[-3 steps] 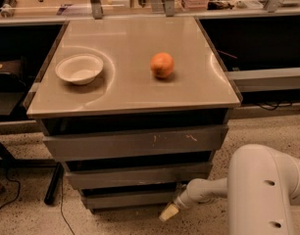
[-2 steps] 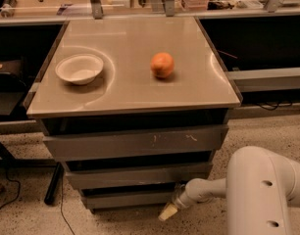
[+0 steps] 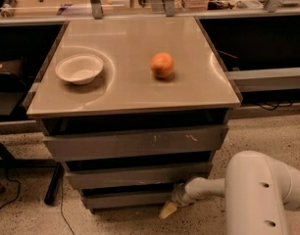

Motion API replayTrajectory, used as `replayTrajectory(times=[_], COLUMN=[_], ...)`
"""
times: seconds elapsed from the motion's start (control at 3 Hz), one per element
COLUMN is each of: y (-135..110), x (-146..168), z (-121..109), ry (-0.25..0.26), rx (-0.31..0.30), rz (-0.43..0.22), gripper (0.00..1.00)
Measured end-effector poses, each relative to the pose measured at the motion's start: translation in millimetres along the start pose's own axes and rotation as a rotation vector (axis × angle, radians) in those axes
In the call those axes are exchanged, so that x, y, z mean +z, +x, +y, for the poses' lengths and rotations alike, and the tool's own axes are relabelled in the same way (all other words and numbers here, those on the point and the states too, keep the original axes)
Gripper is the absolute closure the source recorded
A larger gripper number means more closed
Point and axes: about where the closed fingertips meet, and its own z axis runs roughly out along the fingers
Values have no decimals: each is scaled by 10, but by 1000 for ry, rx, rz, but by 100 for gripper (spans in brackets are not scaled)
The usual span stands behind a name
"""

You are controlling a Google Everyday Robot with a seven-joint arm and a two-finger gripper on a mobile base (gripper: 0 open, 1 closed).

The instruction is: Open bottom drawer

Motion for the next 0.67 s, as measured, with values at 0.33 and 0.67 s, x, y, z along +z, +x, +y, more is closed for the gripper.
replayTrajectory(times=[0.33,0.67], y=[106,175], x=[146,168], z=[75,140], ry=[-47,-77], rx=[-8,-12], rz=[25,47], gripper=[0,0])
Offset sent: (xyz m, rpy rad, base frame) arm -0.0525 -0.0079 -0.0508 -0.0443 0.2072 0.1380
